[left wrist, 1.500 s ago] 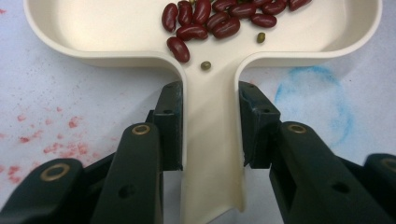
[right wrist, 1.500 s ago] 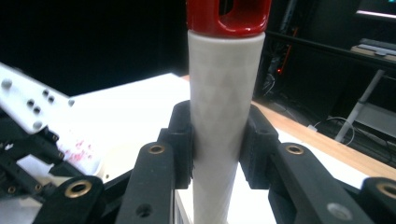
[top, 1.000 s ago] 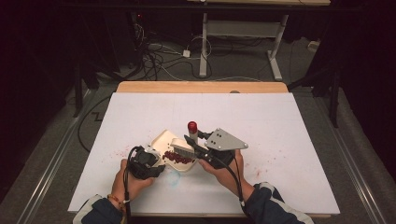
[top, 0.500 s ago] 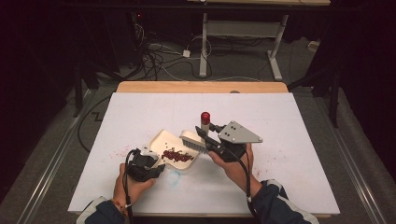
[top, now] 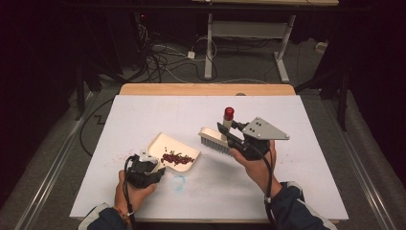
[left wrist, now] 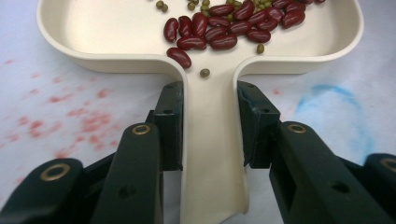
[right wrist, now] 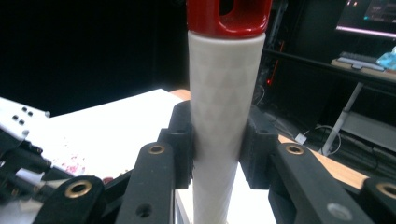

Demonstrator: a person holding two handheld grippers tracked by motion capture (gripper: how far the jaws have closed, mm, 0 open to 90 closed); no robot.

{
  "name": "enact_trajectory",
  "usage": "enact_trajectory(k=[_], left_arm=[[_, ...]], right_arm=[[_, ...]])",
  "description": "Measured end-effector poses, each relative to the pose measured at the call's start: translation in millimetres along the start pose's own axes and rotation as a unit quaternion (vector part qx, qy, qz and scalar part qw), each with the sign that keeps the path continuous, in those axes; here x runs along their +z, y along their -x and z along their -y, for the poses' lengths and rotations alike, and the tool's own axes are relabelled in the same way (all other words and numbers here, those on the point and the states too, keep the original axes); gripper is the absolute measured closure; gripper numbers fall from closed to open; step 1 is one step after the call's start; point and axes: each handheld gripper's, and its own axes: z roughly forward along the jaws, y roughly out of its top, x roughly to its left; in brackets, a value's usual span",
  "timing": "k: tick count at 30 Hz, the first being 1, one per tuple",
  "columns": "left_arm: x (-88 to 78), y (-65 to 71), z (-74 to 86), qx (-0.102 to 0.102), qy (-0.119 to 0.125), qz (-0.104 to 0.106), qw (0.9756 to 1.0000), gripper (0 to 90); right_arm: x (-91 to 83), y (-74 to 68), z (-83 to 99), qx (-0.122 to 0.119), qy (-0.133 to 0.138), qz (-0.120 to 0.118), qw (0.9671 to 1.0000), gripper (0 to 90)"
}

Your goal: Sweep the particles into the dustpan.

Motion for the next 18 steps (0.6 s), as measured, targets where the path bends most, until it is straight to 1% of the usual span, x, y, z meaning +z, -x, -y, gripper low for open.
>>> enact_trajectory(k=[2,5,8,11,12,15,18], left_arm=[[-2.1,-5.6,1.7,-0.013,0.000,-0.007,0.9999,63.6],[-4.5,-12.7,3.8,-0.024,0.000,-0.013,0.9996,63.6],[-5.8,-17.1,5.0,-0.034,0.001,-0.022,0.9992,63.6],[-6.4,-20.7,5.6,-0.040,0.001,-0.026,0.9989,63.5],[-6.8,-21.4,5.8,-0.041,0.000,-0.030,0.9987,63.5],[-7.1,-22.8,6.1,-0.048,0.001,-0.033,0.9983,63.5],[-7.6,-25.1,6.5,-0.054,0.002,-0.038,0.9978,63.5]], right_arm=[[-7.9,7.8,-3.0,0.013,-0.001,-0.002,0.9999,69.9],[-21.6,20.1,-6.2,0.020,-0.007,-0.002,0.9998,69.9],[-36.2,31.2,-7.2,0.033,-0.010,-0.001,0.9994,69.9],[-50.9,40.9,-6.9,0.036,-0.012,0.006,0.9993,69.9],[-55.5,43.8,-6.5,0.034,-0.016,0.007,0.9993,69.9],[-68.9,51.6,-4.0,0.035,-0.024,0.014,0.9990,69.9],[-79.7,59.4,0.2,0.035,-0.029,0.014,0.9989,69.9]])
